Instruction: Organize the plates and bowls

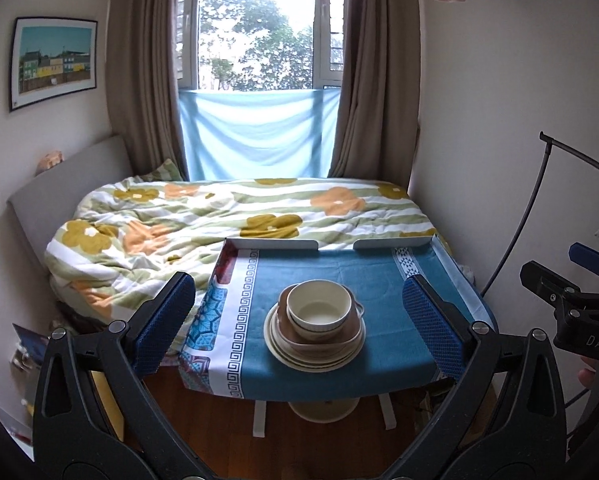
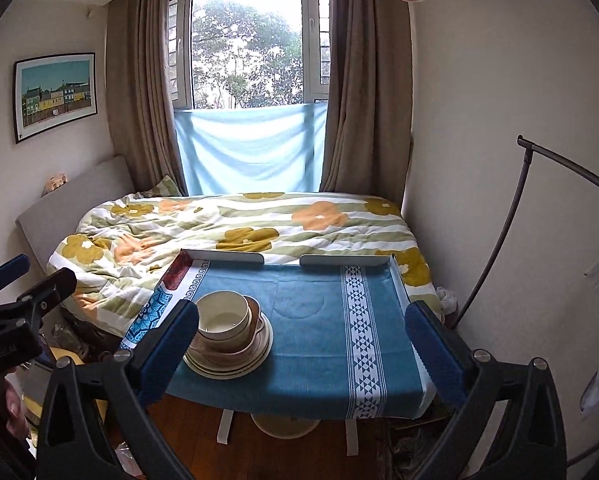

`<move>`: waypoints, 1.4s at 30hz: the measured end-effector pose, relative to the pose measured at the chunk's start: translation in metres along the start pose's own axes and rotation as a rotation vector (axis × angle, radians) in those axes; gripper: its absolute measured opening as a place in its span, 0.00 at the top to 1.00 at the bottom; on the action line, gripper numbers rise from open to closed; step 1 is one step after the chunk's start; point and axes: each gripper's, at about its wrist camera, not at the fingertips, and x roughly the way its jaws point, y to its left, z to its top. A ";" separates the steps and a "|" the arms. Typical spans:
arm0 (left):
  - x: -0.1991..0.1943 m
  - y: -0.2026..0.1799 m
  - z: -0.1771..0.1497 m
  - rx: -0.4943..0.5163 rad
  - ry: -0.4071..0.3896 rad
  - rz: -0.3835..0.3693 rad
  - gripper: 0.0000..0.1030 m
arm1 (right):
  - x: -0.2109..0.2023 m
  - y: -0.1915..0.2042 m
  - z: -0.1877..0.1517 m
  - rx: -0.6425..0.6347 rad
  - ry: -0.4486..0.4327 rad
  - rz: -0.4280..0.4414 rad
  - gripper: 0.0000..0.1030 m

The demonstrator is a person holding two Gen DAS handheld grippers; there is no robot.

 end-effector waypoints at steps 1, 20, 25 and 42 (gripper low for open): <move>-0.001 -0.001 0.000 0.001 -0.001 0.003 0.00 | -0.001 0.000 0.001 -0.001 -0.003 -0.002 0.01; -0.003 -0.005 0.004 0.025 -0.018 0.016 0.00 | -0.001 -0.001 0.001 0.010 -0.021 -0.013 0.01; -0.003 -0.006 0.006 0.030 -0.022 0.018 0.00 | -0.001 -0.001 0.002 0.013 -0.025 -0.017 0.01; -0.005 -0.003 0.009 0.025 -0.033 0.037 0.00 | 0.000 0.001 0.011 -0.001 -0.034 -0.006 0.01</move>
